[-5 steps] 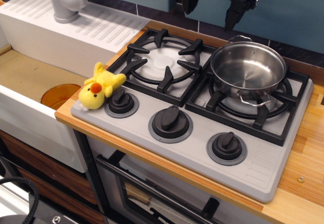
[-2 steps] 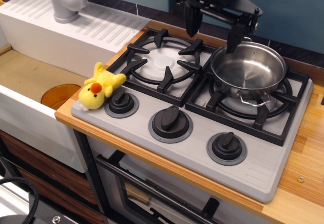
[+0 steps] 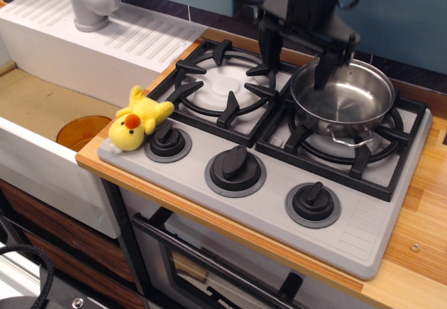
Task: Put pan on stove and put stuffedduck in pan
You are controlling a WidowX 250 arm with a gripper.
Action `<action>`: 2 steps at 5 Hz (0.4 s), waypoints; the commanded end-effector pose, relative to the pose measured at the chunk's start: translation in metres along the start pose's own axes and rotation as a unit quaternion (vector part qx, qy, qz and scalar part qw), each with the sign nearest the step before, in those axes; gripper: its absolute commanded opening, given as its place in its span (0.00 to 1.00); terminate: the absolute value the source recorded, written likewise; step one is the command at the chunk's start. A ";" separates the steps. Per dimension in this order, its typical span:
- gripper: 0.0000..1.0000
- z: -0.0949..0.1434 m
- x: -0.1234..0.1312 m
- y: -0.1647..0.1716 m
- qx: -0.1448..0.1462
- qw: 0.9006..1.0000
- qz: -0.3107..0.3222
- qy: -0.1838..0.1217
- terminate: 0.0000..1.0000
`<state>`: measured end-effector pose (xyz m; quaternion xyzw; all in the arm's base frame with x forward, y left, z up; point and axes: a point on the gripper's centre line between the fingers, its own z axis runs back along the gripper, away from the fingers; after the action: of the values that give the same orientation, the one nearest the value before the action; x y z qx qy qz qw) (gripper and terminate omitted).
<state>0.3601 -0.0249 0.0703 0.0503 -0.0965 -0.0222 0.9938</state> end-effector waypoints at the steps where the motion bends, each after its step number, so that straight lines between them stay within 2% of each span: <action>1: 1.00 -0.009 0.004 -0.001 0.000 0.999 0.001 -0.042 0.00; 2: 1.00 -0.014 0.002 -0.006 0.004 0.999 0.005 -0.044 0.00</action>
<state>0.3589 -0.0292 0.0459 0.0541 -0.1233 -0.0195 0.9907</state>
